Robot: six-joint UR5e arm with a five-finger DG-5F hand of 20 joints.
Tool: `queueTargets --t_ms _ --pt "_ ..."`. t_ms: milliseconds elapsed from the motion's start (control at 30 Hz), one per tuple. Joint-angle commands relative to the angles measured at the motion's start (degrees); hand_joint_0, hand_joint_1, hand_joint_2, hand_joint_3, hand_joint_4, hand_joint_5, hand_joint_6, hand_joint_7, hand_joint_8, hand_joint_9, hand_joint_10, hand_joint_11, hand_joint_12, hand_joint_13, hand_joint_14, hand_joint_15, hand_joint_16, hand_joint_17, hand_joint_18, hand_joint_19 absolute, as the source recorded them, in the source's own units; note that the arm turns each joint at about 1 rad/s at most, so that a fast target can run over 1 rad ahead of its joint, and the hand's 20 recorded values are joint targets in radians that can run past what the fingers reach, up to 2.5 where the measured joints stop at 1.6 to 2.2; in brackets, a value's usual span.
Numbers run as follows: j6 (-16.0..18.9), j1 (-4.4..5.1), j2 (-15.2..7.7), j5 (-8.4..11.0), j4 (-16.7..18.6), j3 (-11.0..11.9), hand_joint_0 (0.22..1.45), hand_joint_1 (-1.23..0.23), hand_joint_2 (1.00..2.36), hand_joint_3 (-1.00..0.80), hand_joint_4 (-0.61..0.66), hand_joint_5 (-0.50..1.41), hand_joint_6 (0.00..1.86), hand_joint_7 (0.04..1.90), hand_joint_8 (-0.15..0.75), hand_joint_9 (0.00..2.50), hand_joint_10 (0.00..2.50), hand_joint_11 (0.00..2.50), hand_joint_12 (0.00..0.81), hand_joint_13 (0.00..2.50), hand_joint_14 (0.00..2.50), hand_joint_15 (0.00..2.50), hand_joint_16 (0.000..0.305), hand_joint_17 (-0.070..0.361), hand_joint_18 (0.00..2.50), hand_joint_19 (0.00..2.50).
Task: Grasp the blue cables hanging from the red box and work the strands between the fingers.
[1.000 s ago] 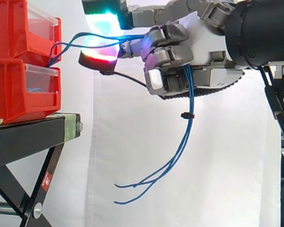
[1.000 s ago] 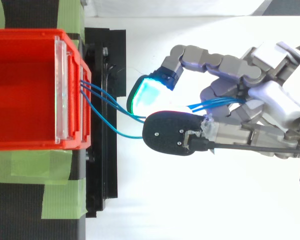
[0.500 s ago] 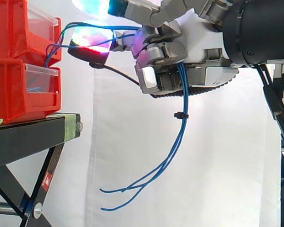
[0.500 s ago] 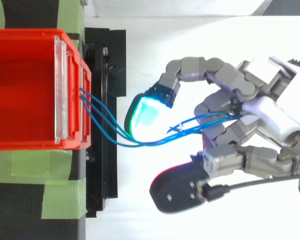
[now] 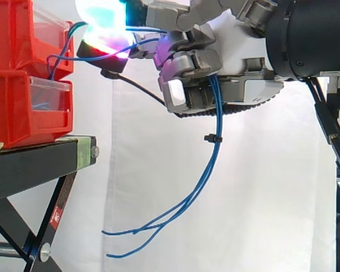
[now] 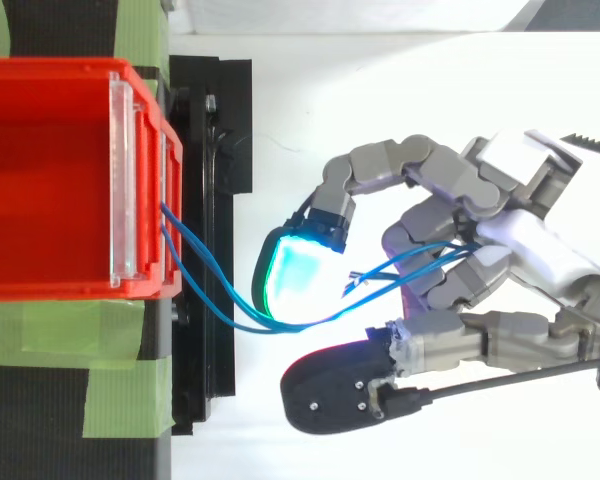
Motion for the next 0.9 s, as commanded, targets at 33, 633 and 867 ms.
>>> queueTargets --t_ms 33,633,867 --pt "0.5 -0.03 0.0 0.05 0.0 0.0 0.80 -0.78 1.00 -1.00 0.24 -0.05 0.89 1.12 0.545 1.33 2.50 2.50 0.672 1.69 2.50 1.93 0.201 0.151 1.95 0.71" --pt "3.1 -0.03 0.0 0.31 -2.1 0.1 1.02 -0.75 1.01 -0.50 0.22 -0.03 0.93 1.09 0.545 1.33 2.50 2.50 0.672 1.69 2.50 1.93 0.201 0.151 1.95 0.71" --pt "3.1 -0.03 0.0 0.31 -2.0 0.1 1.07 -0.68 1.32 0.05 0.19 0.13 0.94 1.09 0.545 1.33 2.50 2.50 0.672 1.69 2.50 1.93 0.201 0.151 1.95 0.71"
